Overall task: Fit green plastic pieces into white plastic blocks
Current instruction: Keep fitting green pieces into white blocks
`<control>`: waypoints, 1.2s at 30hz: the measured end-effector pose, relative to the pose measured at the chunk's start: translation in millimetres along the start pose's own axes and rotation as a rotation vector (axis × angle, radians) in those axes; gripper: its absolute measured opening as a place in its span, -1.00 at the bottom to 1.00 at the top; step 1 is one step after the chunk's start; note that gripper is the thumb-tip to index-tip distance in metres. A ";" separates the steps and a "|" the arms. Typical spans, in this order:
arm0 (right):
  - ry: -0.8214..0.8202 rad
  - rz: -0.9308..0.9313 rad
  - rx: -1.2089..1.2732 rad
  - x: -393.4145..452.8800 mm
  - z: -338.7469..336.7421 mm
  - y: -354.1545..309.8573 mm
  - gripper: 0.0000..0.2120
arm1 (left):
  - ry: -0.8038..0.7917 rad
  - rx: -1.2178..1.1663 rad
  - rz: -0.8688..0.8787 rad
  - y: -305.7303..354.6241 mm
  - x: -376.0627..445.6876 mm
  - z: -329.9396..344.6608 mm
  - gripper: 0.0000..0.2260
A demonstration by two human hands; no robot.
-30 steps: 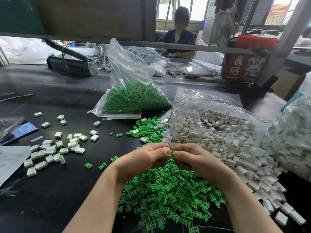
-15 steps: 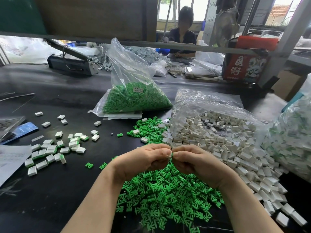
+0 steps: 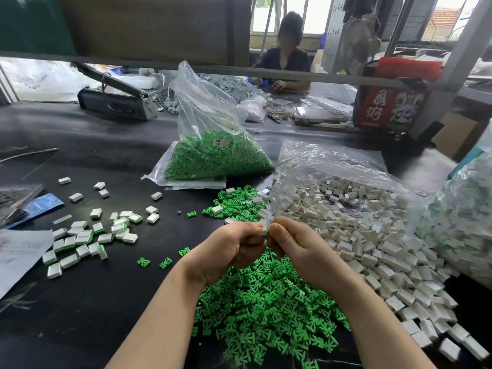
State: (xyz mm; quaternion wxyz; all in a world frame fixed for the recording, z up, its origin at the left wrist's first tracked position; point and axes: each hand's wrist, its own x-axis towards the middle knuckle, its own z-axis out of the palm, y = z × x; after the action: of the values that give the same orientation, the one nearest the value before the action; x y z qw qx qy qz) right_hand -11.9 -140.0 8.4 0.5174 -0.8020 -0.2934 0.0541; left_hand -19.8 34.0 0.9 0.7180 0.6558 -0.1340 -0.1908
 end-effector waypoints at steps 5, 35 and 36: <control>0.141 0.026 -0.059 0.9 2.2 4.5 -0.78 | 0.084 0.058 0.082 1.0 1.4 3.9 -0.73; 0.464 -0.037 0.356 8.5 18.8 0.5 -0.81 | 0.437 0.256 0.410 -4.9 8.8 43.5 -0.74; 0.474 -0.043 0.359 8.6 19.4 0.4 -0.80 | 0.452 0.257 0.425 -4.7 9.7 43.8 -0.73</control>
State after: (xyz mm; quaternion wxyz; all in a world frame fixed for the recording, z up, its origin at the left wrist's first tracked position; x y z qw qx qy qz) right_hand -12.2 -120.2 1.0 0.7060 -0.6818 -0.1671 -0.0943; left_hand -30.9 -9.6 0.3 0.6647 0.7241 -0.1280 0.1320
